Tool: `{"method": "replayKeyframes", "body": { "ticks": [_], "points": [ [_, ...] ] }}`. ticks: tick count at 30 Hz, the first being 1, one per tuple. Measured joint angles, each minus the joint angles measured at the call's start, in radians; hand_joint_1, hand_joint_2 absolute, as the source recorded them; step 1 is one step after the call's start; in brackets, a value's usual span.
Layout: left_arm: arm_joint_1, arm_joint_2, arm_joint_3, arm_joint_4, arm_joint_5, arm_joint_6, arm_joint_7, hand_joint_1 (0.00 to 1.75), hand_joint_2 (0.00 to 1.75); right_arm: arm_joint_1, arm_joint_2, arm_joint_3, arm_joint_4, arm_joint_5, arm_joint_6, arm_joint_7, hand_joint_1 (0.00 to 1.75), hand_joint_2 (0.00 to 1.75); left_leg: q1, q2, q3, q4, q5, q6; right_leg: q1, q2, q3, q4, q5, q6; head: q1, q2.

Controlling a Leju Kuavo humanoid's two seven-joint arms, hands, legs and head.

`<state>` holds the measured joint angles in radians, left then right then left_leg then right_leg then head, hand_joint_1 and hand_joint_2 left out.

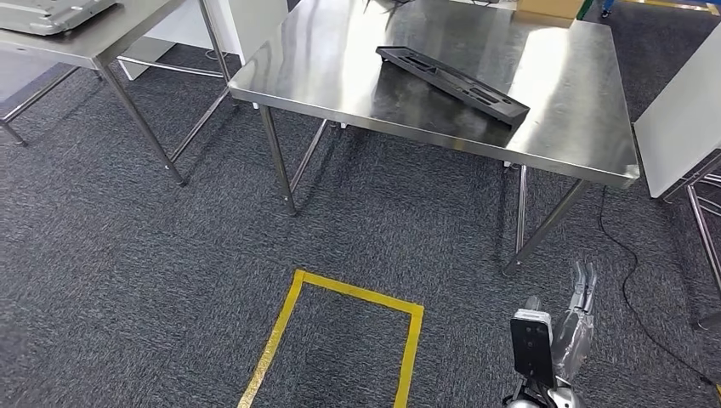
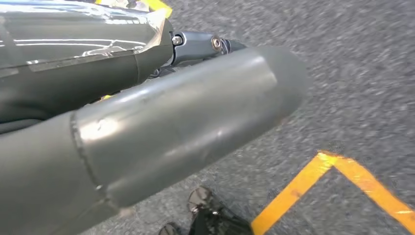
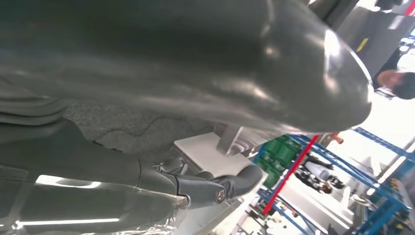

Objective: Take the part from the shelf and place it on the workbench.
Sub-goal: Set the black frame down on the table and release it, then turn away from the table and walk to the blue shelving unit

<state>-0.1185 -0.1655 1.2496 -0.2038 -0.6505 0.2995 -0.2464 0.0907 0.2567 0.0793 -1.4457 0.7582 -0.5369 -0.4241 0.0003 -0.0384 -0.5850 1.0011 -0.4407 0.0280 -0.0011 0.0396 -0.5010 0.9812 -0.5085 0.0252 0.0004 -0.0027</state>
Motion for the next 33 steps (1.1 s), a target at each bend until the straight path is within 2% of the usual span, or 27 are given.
{"method": "replayKeyframes", "body": {
  "ticks": [2,4,5,7,8,9,10,12,13,14,15,17,19,20,22,23,24,25,26,27,29,30,32,33],
  "points": [
    [0.002,0.0,0.0,0.0,-0.003,0.004,0.005,0.0,0.0,-0.003,-0.003,-0.008,0.015,-0.003,-0.01,0.002,0.0,0.0,0.002,-0.007,-0.006,0.002,0.003,-0.012,-0.004,-0.015,0.0,-0.005,0.008,-0.008,0.0,0.0],
    [0.003,0.0,0.0,0.0,-0.006,0.008,0.007,0.0,0.0,-0.007,-0.004,-0.012,0.026,-0.004,-0.015,0.002,0.0,0.0,0.003,0.004,-0.025,0.04,-0.025,-0.021,-0.015,-0.03,0.002,-0.014,0.018,-0.02,-0.002,0.0],
    [0.002,0.001,-0.001,0.0,-0.006,0.008,0.007,0.0,0.0,-0.008,-0.004,-0.013,0.031,-0.005,-0.017,0.002,0.0,0.0,0.005,0.014,-0.047,0.089,-0.056,-0.026,-0.02,-0.039,0.003,-0.016,0.02,-0.024,-0.004,0.0],
    [0.002,0.001,-0.001,0.0,-0.006,0.009,0.008,0.0,0.0,-0.009,-0.005,-0.016,0.041,-0.005,-0.017,0.002,0.0,0.0,0.01,0.024,-0.106,0.222,-0.119,-0.036,-0.019,-0.056,0.001,-0.016,0.021,-0.028,-0.009,0.0],
    [0.003,0.001,-0.002,0.0,-0.006,0.01,0.009,0.0,0.0,-0.009,-0.006,-0.017,0.046,-0.005,-0.018,0.002,0.0,0.0,0.014,0.026,-0.128,0.27,-0.133,-0.042,-0.019,-0.066,0.0,-0.015,0.021,-0.028,-0.008,0.0],
    [0.003,0.001,-0.002,0.0,-0.006,0.01,0.01,0.0,0.0,-0.009,-0.006,-0.019,0.05,-0.005,-0.018,0.002,0.0,0.0,0.019,0.03,-0.132,0.283,-0.129,-0.047,-0.019,-0.075,0.0,-0.014,0.02,-0.027,-0.009,0.0],
    [0.004,0.002,-0.003,0.0,-0.006,0.011,0.01,0.0,0.0,-0.01,-0.006,-0.02,0.054,-0.006,-0.018,0.002,0.0,0.0,0.023,0.036,-0.116,0.254,-0.105,-0.052,-0.021,-0.083,0.0,-0.012,0.019,-0.026,-0.008,0.0],
    [0.003,0.003,-0.004,0.0,-0.006,0.013,0.012,0.0,0.0,-0.012,-0.007,-0.023,0.061,-0.01,-0.023,0.002,0.0,0.0,0.03,0.068,-0.047,0.124,-0.046,-0.061,-0.022,-0.096,-0.001,-0.004,0.014,-0.017,-0.009,0.0],
    [0.002,0.002,-0.004,0.0,-0.006,0.014,0.013,0.0,0.0,-0.014,-0.007,-0.025,0.064,-0.013,-0.027,0.001,0.0,0.0,0.03,0.082,-0.019,0.067,-0.027,-0.059,-0.019,-0.103,-0.004,0.002,0.009,-0.01,-0.011,0.0],
    [0.0,0.002,-0.005,0.0,-0.006,0.015,0.014,0.0,0.0,-0.016,-0.007,-0.026,0.067,-0.016,-0.032,0.0,0.0,0.0,0.028,0.091,-0.004,0.034,-0.02,-0.055,-0.016,-0.108,-0.006,0.008,0.006,-0.004,-0.011,0.0],
    [-0.001,0.001,-0.005,0.0,-0.007,0.015,0.015,0.0,0.0,-0.018,-0.008,-0.027,0.07,-0.019,-0.036,-0.001,0.0,0.0,0.024,0.092,-0.002,0.023,-0.022,-0.047,-0.011,-0.115,-0.008,0.01,0.004,0.002,-0.01,0.0],
    [0.0,0.002,-0.005,0.0,-0.008,0.016,0.016,0.0,0.0,-0.022,-0.009,-0.029,0.077,-0.025,-0.045,-0.003,0.0,0.0,0.018,0.074,-0.009,0.021,-0.016,-0.027,-0.009,-0.126,-0.009,0.01,0.003,0.012,-0.007,0.0],
    [-0.001,0.002,-0.005,0.0,-0.009,0.017,0.015,0.0,0.0,-0.027,-0.01,-0.03,0.085,-0.029,-0.05,-0.003,0.0,0.0,0.017,0.058,-0.012,0.016,-0.009,-0.009,-0.014,-0.107,-0.024,0.04,-0.019,0.017,-0.006,0.0],
    [-0.001,0.003,-0.006,0.0,-0.011,0.018,0.015,0.0,0.0,-0.029,-0.011,-0.031,0.092,-0.03,-0.052,-0.003,0.0,0.0,0.018,0.05,-0.014,0.015,-0.005,-0.001,-0.017,-0.087,-0.046,0.087,-0.045,0.015,-0.004,0.0],
    [-0.002,0.005,-0.006,0.0,-0.014,0.019,0.015,0.0,0.0,-0.032,-0.014,-0.034,0.108,-0.031,-0.057,-0.003,0.0,0.0,0.016,0.032,-0.021,0.015,-0.001,0.009,-0.017,-0.056,-0.109,0.224,-0.104,0.008,-0.002,0.0],
    [-0.002,0.005,-0.007,0.0,-0.016,0.02,0.015,0.0,0.0,-0.033,-0.016,-0.035,0.117,-0.031,-0.059,-0.003,0.0,0.0,0.015,0.021,-0.024,0.015,0.001,0.012,-0.017,-0.049,-0.136,0.282,-0.122,0.007,-0.001,0.0],
    [-0.001,0.005,-0.007,0.0,-0.017,0.021,0.015,0.0,0.0,-0.034,-0.017,-0.037,0.124,-0.031,-0.061,-0.003,0.0,0.0,0.013,0.009,-0.027,0.015,0.003,0.013,-0.016,-0.046,-0.147,0.306,-0.125,0.01,-0.001,0.0],
    [-0.001,0.005,-0.007,0.0,-0.018,0.022,0.015,0.0,0.0,-0.037,-0.018,-0.038,0.131,-0.03,-0.062,-0.003,0.0,0.0,0.012,-0.004,-0.028,0.015,0.005,0.014,-0.015,-0.043,-0.138,0.289,-0.112,0.015,-0.001,0.0],
    [0.0,0.005,-0.007,0.0,-0.019,0.023,0.015,0.0,0.0,-0.041,-0.019,-0.039,0.136,-0.029,-0.063,-0.002,0.0,0.0,0.011,-0.016,-0.029,0.015,0.007,0.012,-0.015,-0.035,-0.11,0.232,-0.086,0.021,0.0,0.0],
    [0.0,0.004,-0.008,0.0,-0.021,0.024,0.016,0.0,0.0,-0.048,-0.019,-0.04,0.141,-0.028,-0.063,-0.001,0.0,0.0,0.011,-0.028,-0.029,0.015,0.01,0.01,-0.015,-0.017,-0.072,0.157,-0.057,0.024,0.0,0.0],
    [-0.001,0.003,-0.011,0.0,-0.025,0.025,0.019,0.0,0.0,-0.068,-0.021,-0.042,0.16,-0.027,-0.062,0.003,0.0,0.0,0.009,-0.047,-0.032,0.016,0.015,0.001,-0.014,0.016,-0.02,0.041,-0.018,0.021,0.0,0.0],
    [-0.001,0.002,-0.012,0.0,-0.026,0.025,0.021,0.0,0.0,-0.079,-0.022,-0.044,0.173,-0.027,-0.062,0.004,0.0,0.0,0.009,-0.055,-0.035,0.016,0.019,-0.005,-0.012,0.022,-0.013,0.02,-0.013,0.016,-0.001,0.0],
    [0.001,0.001,-0.014,0.0,-0.027,0.026,0.022,0.0,0.0,-0.103,-0.023,-0.048,0.201,-0.03,-0.062,0.004,0.0,0.0,0.011,-0.071,-0.04,0.011,0.027,-0.018,-0.011,0.006,-0.012,0.013,-0.006,0.003,-0.001,0.0],
    [0.002,0.0,-0.014,0.0,-0.027,0.027,0.023,0.0,0.0,-0.113,-0.023,-0.051,0.213,-0.031,-0.062,0.003,0.0,0.0,0.011,-0.069,-0.044,0.013,0.026,-0.024,-0.015,-0.004,-0.009,0.01,0.0,-0.004,-0.001,0.0]
  ]
}}
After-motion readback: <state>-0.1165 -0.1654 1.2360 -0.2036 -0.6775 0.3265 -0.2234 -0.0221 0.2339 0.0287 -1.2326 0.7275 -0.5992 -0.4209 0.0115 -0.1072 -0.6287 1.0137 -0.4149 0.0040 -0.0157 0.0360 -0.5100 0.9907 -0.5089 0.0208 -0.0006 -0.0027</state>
